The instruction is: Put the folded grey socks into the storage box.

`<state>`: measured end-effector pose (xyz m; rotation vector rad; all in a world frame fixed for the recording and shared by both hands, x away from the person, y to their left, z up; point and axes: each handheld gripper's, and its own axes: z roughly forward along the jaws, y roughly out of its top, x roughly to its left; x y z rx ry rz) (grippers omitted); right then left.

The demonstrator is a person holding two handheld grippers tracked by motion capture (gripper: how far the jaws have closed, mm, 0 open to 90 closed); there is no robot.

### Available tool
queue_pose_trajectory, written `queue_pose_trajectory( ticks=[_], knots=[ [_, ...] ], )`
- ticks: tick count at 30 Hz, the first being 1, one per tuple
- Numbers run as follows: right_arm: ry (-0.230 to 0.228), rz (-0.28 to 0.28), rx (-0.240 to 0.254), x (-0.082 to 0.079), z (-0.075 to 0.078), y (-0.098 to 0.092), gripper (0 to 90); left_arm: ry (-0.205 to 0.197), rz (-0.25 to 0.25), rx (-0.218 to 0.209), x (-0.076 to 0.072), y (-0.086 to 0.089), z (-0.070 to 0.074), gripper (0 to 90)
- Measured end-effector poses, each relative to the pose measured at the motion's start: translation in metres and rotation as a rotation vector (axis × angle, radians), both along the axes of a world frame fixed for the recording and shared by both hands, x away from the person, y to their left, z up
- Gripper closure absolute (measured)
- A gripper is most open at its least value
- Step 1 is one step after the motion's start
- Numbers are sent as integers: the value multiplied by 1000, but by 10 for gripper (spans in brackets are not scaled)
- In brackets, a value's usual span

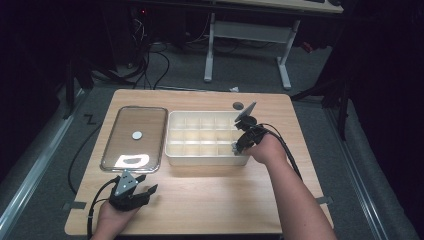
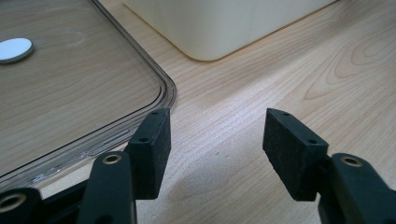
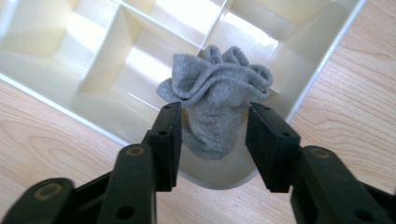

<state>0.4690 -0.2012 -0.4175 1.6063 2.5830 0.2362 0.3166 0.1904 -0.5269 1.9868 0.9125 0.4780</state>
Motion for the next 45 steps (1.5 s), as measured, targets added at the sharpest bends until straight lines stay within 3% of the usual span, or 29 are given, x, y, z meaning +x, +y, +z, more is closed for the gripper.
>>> queue_pose_trajectory(
  ticks=[1, 4, 7, 8, 10, 13, 16, 18, 21, 28, 35, 38, 42, 45],
  knots=[
    [3, -17, 10, -1, 3, 0, 553, 0, -1, -2, 0, 0, 0, 423],
    [-3, -1, 4, -1, 6, 0, 583, 4, -2, -4, 0, 0, 0, 422],
    [-2, -13, -2, -3, 8, 2, 819, 4, -7, -2, 0, -1, 0, 422],
    [-17, 12, -13, -2, 7, 2, 847, 5, -9, 1, 0, -1, 0, 423],
    [-37, 11, -28, 0, 6, 4, 878, 3, -12, 6, 0, -1, 0, 424],
    [-49, 5, -28, 5, 4, 6, 889, 3, -12, 12, 0, -2, 0, 424],
    [-1, -7, -68, 11, -3, 14, 896, 2, -11, 10, 0, -1, -1, 425],
    [24, 25, -102, 13, -13, 18, 900, 10, -14, 11, 1, -1, -1, 425],
    [34, 28, -136, 14, -25, 23, 900, 11, -15, 11, 1, -3, -2, 426],
    [60, 32, -116, 17, -36, 19, 900, 12, -16, 13, 0, -3, -2, 426],
    [129, 1, -141, 27, -47, 25, 900, 12, -17, 15, 0, -3, -2, 426],
    [151, 17, -132, 32, -48, 23, 900, 10, -19, 12, 0, -2, -1, 426],
    [148, 14, -116, 31, -47, 21, 900, 13, -16, 16, 1, -3, -2, 426],
    [124, 14, -108, 26, -37, 18, 900, 12, -15, 17, 0, -3, -2, 426]
  ],
)
